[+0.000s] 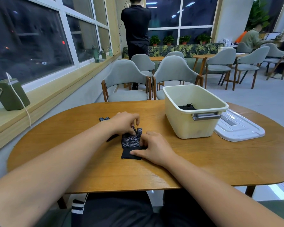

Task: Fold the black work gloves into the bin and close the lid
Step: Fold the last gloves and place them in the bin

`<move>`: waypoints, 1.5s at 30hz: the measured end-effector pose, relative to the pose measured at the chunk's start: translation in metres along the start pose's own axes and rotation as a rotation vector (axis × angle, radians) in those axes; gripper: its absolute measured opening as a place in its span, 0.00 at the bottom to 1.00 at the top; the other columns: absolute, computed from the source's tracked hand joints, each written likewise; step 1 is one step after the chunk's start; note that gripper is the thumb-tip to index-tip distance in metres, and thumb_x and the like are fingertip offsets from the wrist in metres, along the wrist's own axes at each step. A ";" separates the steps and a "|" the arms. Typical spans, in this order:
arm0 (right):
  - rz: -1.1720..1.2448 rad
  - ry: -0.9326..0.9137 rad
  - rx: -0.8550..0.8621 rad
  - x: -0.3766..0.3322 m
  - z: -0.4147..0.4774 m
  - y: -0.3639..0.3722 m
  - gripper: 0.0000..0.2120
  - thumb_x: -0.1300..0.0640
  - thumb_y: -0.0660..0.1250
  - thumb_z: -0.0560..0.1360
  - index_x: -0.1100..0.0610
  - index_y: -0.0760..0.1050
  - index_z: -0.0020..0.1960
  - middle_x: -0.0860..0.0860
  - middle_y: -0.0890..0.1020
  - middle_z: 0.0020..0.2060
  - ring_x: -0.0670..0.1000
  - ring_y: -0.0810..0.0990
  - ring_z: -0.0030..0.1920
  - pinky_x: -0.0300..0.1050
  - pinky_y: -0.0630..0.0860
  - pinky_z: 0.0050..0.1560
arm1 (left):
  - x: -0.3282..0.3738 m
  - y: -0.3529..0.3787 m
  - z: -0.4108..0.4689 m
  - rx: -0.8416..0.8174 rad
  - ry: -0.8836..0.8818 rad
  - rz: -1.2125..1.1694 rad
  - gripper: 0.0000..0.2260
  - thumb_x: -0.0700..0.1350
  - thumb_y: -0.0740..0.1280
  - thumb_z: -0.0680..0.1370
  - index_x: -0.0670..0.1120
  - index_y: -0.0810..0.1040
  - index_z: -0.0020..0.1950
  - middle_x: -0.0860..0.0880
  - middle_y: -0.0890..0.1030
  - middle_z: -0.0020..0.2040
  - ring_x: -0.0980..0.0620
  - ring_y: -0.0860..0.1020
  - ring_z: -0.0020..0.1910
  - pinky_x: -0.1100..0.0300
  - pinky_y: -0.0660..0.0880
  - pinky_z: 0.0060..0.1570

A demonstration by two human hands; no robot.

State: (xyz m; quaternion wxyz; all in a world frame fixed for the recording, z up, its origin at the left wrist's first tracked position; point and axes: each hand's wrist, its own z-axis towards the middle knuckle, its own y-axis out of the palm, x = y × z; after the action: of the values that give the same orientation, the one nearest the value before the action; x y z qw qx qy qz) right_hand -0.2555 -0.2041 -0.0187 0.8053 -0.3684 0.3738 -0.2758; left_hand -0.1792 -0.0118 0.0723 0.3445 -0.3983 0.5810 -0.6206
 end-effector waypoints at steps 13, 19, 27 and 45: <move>0.002 0.007 0.005 -0.001 0.000 -0.001 0.27 0.26 0.74 0.68 0.49 0.72 0.41 0.41 0.74 0.39 0.48 0.73 0.45 0.46 0.65 0.47 | -0.012 0.019 -0.002 0.248 -0.068 0.000 0.13 0.49 0.76 0.80 0.54 0.77 0.62 0.55 0.77 0.56 0.51 0.79 0.54 0.53 0.78 0.51; 0.016 0.020 -0.014 -0.003 -0.001 -0.003 0.25 0.27 0.74 0.68 0.48 0.72 0.42 0.43 0.76 0.41 0.49 0.74 0.46 0.48 0.69 0.48 | -0.010 0.032 -0.013 0.145 -0.030 -0.171 0.16 0.59 0.68 0.83 0.56 0.81 0.69 0.53 0.80 0.59 0.52 0.80 0.60 0.50 0.78 0.62; -0.003 0.027 -0.010 -0.007 -0.002 -0.005 0.23 0.28 0.74 0.69 0.44 0.69 0.41 0.43 0.77 0.40 0.49 0.75 0.46 0.47 0.68 0.48 | -0.005 0.059 -0.024 0.081 -0.015 0.050 0.26 0.65 0.57 0.86 0.60 0.68 0.83 0.54 0.67 0.81 0.48 0.65 0.79 0.40 0.66 0.76; -0.220 0.028 0.064 -0.017 -0.027 -0.010 0.24 0.33 0.70 0.75 0.53 0.78 0.54 0.51 0.77 0.52 0.55 0.75 0.52 0.54 0.74 0.54 | 0.019 0.070 -0.025 -0.039 0.030 -0.005 0.26 0.58 0.50 0.89 0.62 0.50 0.87 0.56 0.48 0.88 0.52 0.46 0.87 0.49 0.48 0.84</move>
State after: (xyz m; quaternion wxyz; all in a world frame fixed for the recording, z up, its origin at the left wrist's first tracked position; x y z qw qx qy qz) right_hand -0.2883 -0.2085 -0.0159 0.7763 -0.3773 0.3333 -0.3793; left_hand -0.2124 -0.0234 0.0037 0.3264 -0.3970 0.5969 -0.6161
